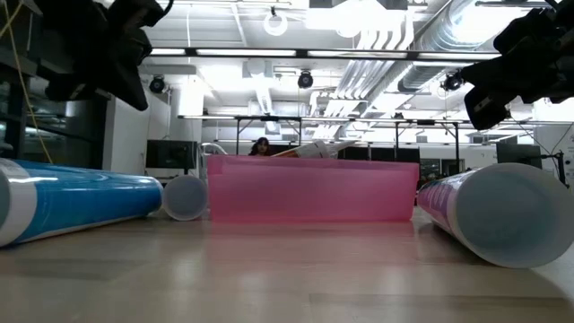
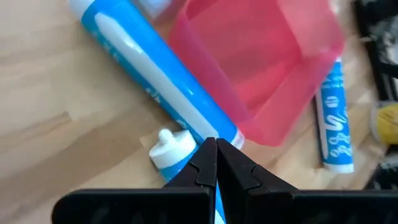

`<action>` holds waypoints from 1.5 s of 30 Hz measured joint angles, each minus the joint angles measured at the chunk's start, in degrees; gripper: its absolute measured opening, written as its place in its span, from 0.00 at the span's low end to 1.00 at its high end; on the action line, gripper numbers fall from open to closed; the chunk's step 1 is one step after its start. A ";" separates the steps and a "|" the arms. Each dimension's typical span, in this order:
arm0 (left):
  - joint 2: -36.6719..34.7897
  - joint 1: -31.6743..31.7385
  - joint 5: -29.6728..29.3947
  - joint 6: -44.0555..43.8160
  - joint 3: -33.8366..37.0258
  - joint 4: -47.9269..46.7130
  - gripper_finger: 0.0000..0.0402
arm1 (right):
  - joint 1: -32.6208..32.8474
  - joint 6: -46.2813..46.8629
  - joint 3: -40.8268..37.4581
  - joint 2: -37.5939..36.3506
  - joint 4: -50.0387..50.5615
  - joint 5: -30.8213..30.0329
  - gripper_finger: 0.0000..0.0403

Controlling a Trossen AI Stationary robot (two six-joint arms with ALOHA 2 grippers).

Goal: Pick & place silicon tubes, Sealant and Lysol wipes
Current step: Put the bottom left blue sealant into the pink bin

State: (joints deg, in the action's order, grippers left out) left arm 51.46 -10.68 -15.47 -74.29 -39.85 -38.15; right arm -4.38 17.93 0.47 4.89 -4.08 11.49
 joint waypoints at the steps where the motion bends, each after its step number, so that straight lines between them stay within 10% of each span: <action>1: 1.26 -1.21 -0.63 -2.15 -0.63 -0.09 0.00 | 0.00 0.00 0.00 0.02 -0.02 0.00 0.00; 15: 21.28 -15.10 -4.36 -30.31 -14.55 -7.72 0.00 | 0.00 0.00 0.00 0.02 0.01 0.00 0.00; 33: 37.98 -11.96 4.88 -33.79 -31.35 -11.57 0.01 | 0.00 0.00 0.00 -0.03 0.21 0.00 0.00; 45: 38.91 -11.45 5.72 -31.14 -31.27 -17.80 0.38 | 0.00 0.00 0.00 -0.01 0.23 0.00 0.00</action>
State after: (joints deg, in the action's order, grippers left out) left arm 90.37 -22.13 -9.75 -105.43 -71.12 -55.95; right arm -4.38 17.93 0.47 4.89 -3.86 11.49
